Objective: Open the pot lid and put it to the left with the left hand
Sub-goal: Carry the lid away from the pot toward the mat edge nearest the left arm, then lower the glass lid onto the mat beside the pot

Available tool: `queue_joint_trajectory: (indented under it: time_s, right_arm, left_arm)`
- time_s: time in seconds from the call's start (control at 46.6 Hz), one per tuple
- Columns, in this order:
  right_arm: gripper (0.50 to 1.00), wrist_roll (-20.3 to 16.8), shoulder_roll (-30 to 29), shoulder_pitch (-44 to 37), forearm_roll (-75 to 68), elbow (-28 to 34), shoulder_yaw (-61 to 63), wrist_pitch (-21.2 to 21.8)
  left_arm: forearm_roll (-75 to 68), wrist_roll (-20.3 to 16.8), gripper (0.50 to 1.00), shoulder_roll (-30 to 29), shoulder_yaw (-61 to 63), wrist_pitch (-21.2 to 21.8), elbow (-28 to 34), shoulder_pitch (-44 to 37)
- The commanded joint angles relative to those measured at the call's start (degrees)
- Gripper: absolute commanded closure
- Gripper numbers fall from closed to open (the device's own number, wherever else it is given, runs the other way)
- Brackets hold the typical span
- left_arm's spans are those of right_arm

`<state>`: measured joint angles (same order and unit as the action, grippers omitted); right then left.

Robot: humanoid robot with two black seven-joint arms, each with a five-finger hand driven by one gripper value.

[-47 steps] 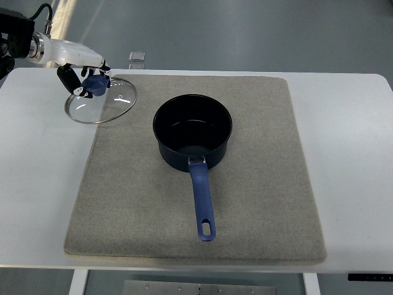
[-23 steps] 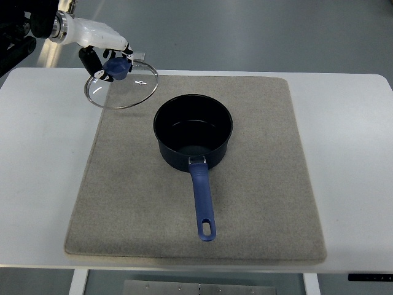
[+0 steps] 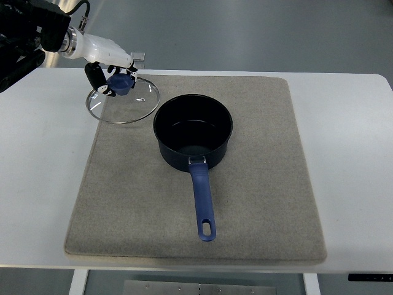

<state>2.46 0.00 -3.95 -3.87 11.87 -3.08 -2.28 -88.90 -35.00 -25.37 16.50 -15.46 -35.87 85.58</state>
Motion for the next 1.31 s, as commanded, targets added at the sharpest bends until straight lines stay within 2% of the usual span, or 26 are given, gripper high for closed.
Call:
queue_joint_trajectory:
  time_s: [0.0, 0.107, 0.515, 0.751, 1.009, 1.288]
  right_arm:
    - [0.585, 0.0, 0.0, 0.0, 0.0, 0.0, 0.0, 0.0]
    - [0.585, 0.0, 0.0, 0.0, 0.0, 0.0, 0.0, 0.0]
    - [0.585, 0.0, 0.0, 0.0, 0.0, 0.0, 0.0, 0.0]
    - [0.585, 0.0, 0.0, 0.0, 0.0, 0.0, 0.0, 0.0]
    - [0.585, 0.0, 0.0, 0.0, 0.0, 0.0, 0.0, 0.0]
    - [0.585, 0.0, 0.0, 0.0, 0.0, 0.0, 0.0, 0.0]
  left_arm:
    - [-0.31, 0.0, 1.0, -0.03, 0.2, -0.09, -0.69, -0.06]
    - [-0.31, 0.0, 1.0, -0.12, 0.55, -0.09, -1.22, -0.15]
    - [-1.01, 0.0, 1.0, -4.34, 3.45, 0.52, -10.01, -0.06]
    - [-1.27, 0.0, 1.0, -5.66, 3.63, 2.01, -10.19, 0.12]
    - [-3.91, 0.0, 1.0, -8.03, 4.59, 6.94, -10.28, -0.23]
    - [-3.3, 0.0, 1.0, -7.95, 4.15, 7.47, -10.36, -0.76]
